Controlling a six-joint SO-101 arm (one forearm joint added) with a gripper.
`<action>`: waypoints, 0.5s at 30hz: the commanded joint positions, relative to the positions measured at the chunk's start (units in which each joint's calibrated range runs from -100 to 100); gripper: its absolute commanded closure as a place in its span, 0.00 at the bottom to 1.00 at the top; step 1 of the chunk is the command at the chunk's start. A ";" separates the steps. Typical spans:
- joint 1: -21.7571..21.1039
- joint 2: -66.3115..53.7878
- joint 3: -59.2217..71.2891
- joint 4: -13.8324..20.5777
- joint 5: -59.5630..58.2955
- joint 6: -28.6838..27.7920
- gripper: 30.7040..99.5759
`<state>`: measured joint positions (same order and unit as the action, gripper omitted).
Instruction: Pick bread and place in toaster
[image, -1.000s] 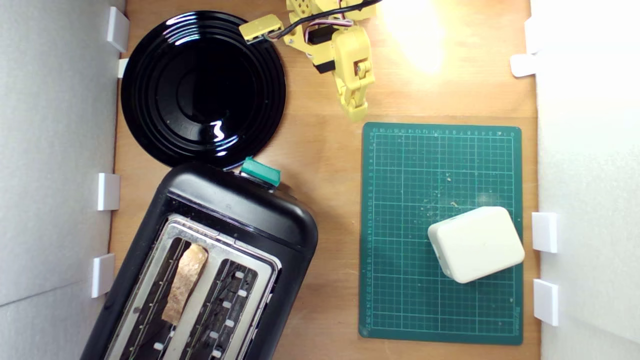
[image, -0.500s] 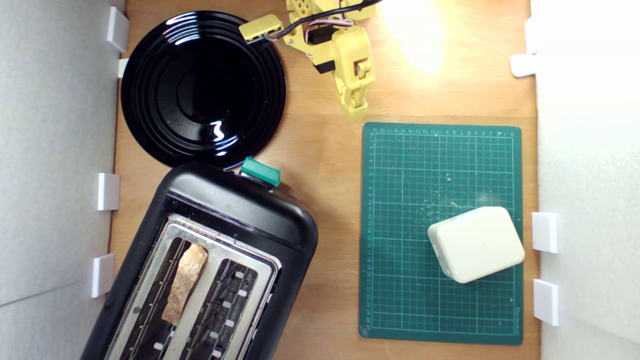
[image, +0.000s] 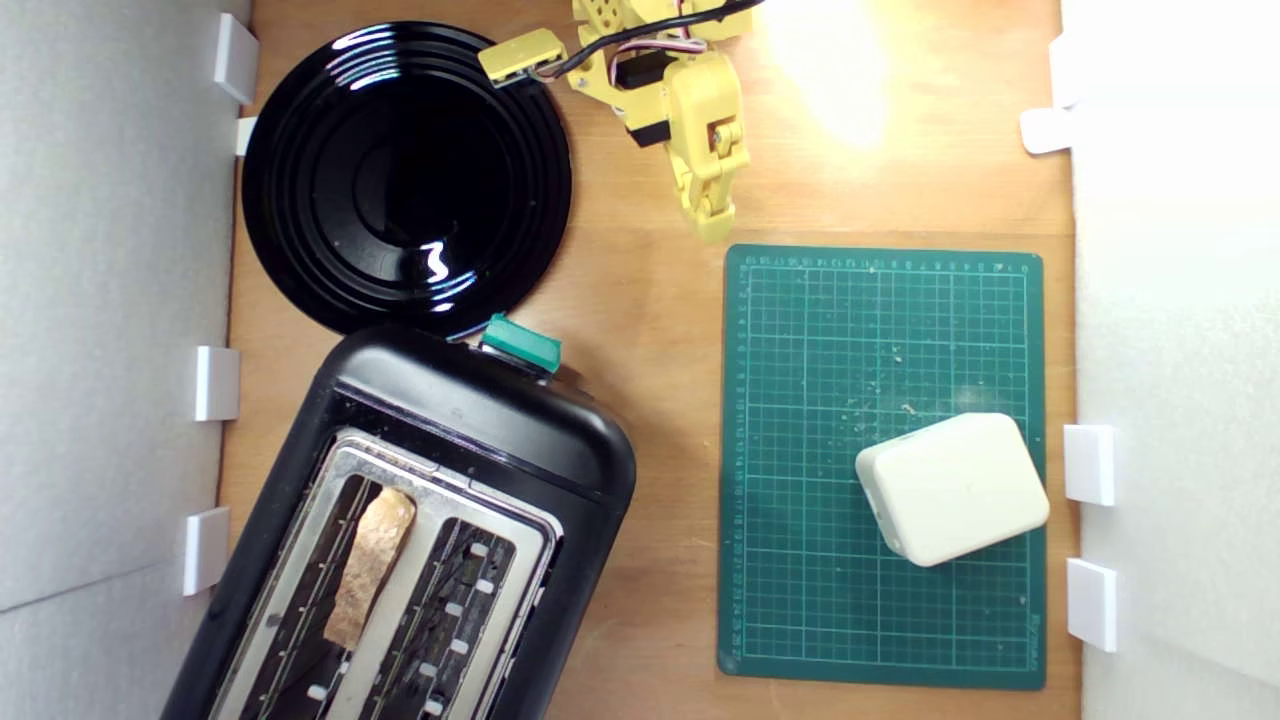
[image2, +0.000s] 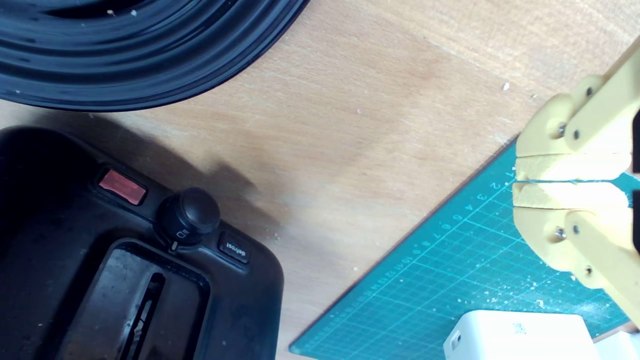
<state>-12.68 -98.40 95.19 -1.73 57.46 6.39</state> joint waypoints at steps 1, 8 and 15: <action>0.03 -0.02 -0.55 0.55 0.14 0.12 0.89; 0.19 -0.02 -0.55 0.64 0.22 0.07 0.89; 0.19 -0.02 -0.55 0.55 0.22 0.12 0.89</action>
<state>-12.68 -98.40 95.19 -1.55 57.46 6.39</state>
